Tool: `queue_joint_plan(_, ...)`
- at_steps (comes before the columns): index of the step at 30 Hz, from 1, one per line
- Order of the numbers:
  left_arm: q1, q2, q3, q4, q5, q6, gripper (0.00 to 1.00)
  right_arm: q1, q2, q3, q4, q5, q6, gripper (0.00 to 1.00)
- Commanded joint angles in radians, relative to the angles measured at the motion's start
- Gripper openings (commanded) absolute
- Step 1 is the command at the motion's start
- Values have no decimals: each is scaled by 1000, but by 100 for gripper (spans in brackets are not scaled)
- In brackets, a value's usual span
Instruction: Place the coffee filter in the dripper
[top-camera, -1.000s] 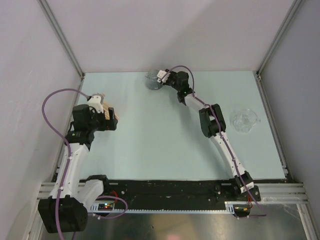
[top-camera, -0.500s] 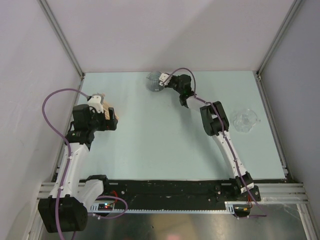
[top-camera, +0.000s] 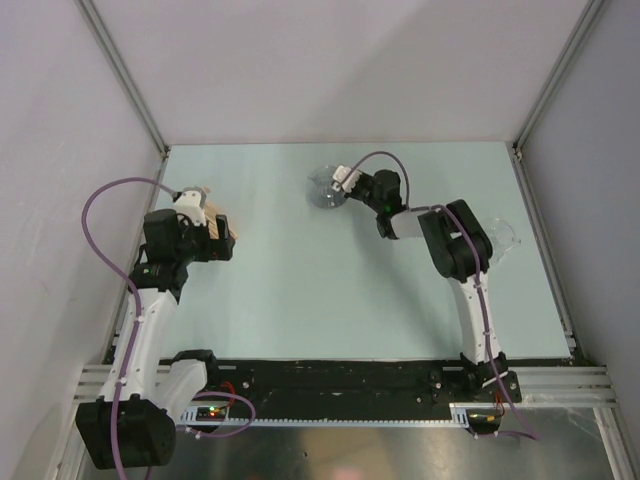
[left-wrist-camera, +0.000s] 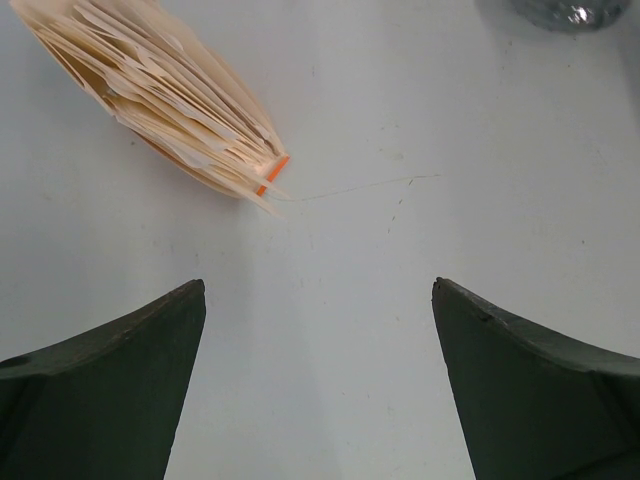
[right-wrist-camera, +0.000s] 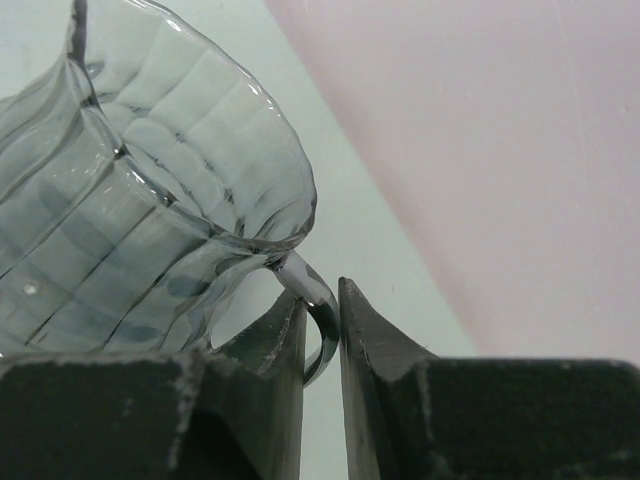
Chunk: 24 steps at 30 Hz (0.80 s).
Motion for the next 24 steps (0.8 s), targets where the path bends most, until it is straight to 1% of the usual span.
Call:
queue_joint_plan(1, 7, -25, 37, 18, -20, -5, 98, 9, -215, -229, 190, 105, 3, 0)
queue_joint_plan(7, 7, -44, 31, 19, -19, -5, 98, 16, -461, -566, 276, 219, -25, 0)
queue_joint_plan(10, 7, -48, 34, 18, -12, -14, 98, 32, -540, -693, 347, 282, -53, 0)
queue_joint_plan(14, 7, -71, 19, 19, -8, -18, 98, 89, -587, -826, 465, 438, -85, 0)
queue_joint_plan(19, 7, -98, 6, 19, -12, -10, 98, 191, -606, -967, 659, 558, -121, 0)
queue_joint_plan(24, 7, -133, -13, 19, -4, -17, 98, 244, -640, -1038, 696, 614, -73, 0)
